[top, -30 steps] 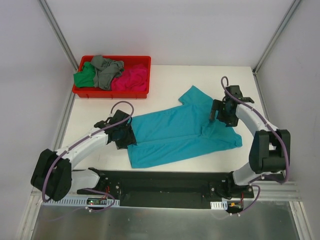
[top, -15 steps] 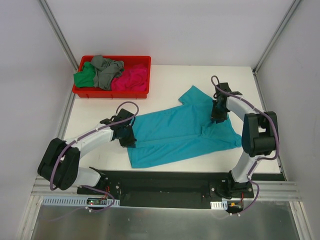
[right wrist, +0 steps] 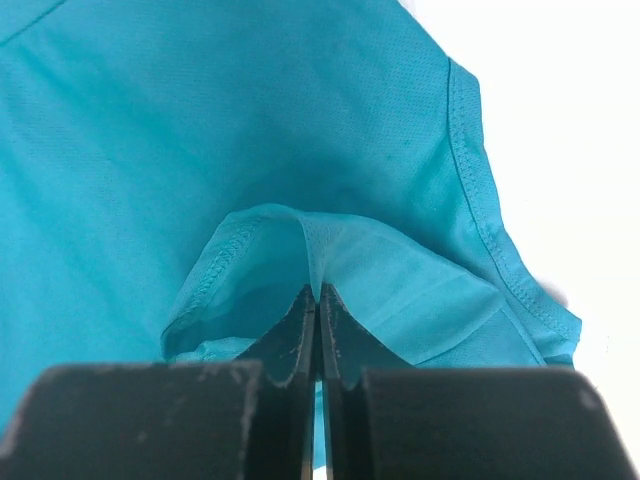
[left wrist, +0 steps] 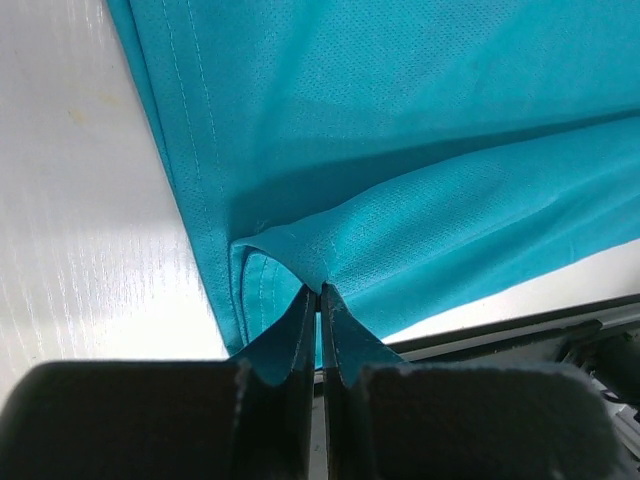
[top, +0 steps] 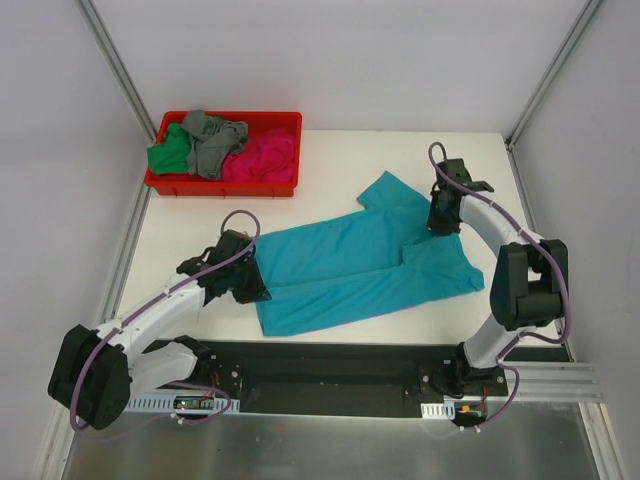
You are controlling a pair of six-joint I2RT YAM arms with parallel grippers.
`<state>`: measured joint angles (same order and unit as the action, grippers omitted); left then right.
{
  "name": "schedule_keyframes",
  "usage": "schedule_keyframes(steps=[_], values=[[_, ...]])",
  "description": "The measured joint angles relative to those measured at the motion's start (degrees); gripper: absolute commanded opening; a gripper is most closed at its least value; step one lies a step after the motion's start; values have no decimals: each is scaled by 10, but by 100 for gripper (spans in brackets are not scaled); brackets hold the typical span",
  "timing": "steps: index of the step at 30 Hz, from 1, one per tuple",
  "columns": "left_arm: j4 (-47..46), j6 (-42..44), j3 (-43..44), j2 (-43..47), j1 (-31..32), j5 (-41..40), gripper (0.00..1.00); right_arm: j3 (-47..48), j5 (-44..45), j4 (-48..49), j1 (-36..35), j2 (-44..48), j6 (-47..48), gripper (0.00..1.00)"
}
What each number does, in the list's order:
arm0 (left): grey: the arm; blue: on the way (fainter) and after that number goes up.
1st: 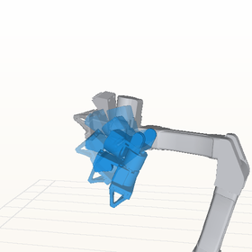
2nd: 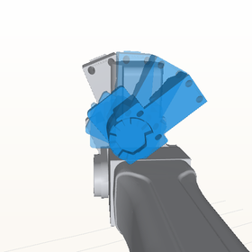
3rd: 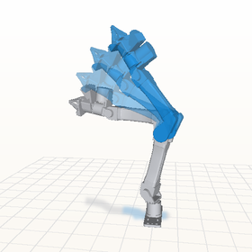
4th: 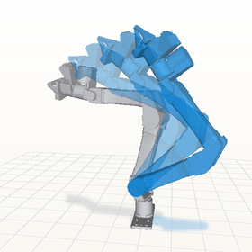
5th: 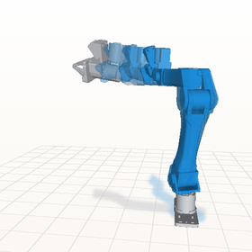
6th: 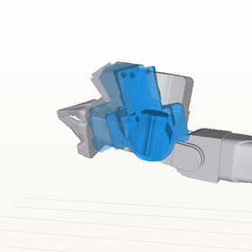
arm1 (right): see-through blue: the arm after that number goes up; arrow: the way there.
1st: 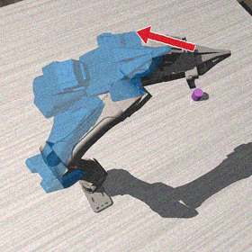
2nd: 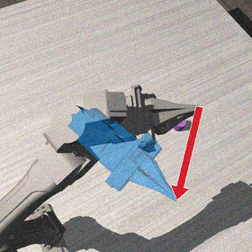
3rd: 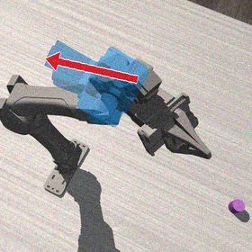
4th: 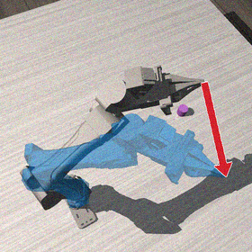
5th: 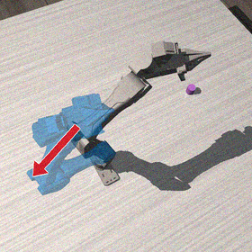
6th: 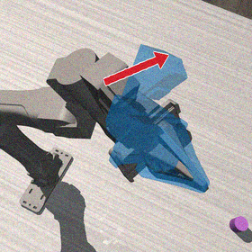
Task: Fold and stack the t-shirts
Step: Fold the flattened tshirt in 1/3 of the way
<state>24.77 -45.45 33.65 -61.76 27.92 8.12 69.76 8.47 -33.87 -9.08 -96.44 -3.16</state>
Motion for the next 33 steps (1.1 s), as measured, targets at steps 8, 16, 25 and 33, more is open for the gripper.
schedule_keyframes(steps=[8, 16, 25, 33], values=[[10, -38, -15, 9, -7, -7, 0, 48, 7, -31, -14, -24, 2, 1], [20, -76, -25, -18, -29, -67, 3, 101, 33, -32, -18, -128, 0, 31], [23, -74, 1, -82, -37, -85, 72, 113, 16, -29, -18, -145, 14, 80], [45, -68, 12, -26, -40, -109, 99, 108, -71, -16, -3, -19, 41, 93]])
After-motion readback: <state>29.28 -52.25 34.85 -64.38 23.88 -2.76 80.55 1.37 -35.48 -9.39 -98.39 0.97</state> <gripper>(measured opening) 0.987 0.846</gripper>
